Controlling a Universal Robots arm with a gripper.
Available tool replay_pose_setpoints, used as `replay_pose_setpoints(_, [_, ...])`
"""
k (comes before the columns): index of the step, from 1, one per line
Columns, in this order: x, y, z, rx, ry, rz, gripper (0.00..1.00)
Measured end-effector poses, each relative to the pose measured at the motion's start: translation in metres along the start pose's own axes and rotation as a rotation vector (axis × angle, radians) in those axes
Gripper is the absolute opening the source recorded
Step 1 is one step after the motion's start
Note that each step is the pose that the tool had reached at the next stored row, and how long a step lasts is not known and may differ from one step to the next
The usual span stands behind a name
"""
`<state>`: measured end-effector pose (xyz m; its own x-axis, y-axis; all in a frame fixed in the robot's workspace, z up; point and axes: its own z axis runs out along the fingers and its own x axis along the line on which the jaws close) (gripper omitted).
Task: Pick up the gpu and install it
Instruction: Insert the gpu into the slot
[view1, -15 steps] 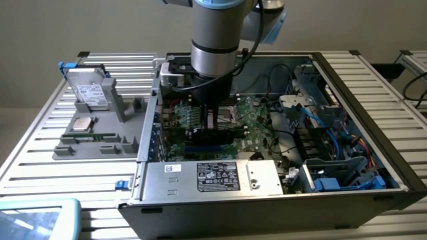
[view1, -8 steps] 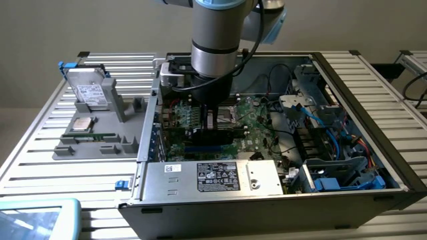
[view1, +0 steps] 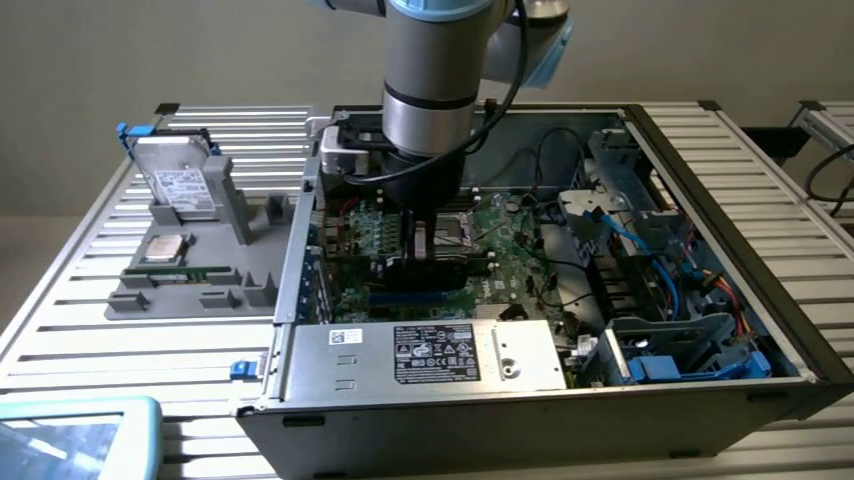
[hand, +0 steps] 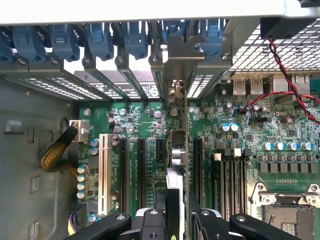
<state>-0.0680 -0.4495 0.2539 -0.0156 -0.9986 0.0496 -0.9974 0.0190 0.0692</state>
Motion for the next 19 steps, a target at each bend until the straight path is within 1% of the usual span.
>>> replay_pose_setpoints(8, [-0.0002, -0.0002, 0.0031, 0.0001, -0.0001, 0.000, 0.27])
replay_pose_setpoints(11, [-0.0002, -0.0003, 0.0030, 0.0000, -0.0001, 0.000, 0.27])
replay_pose_setpoints(15, [-0.0001, -0.0003, 0.0022, 0.0019, -0.0004, 0.000, 0.27])
replay_pose_setpoints(19, [-0.0002, -0.0003, 0.0022, 0.0022, -0.0005, 0.000, 0.27])
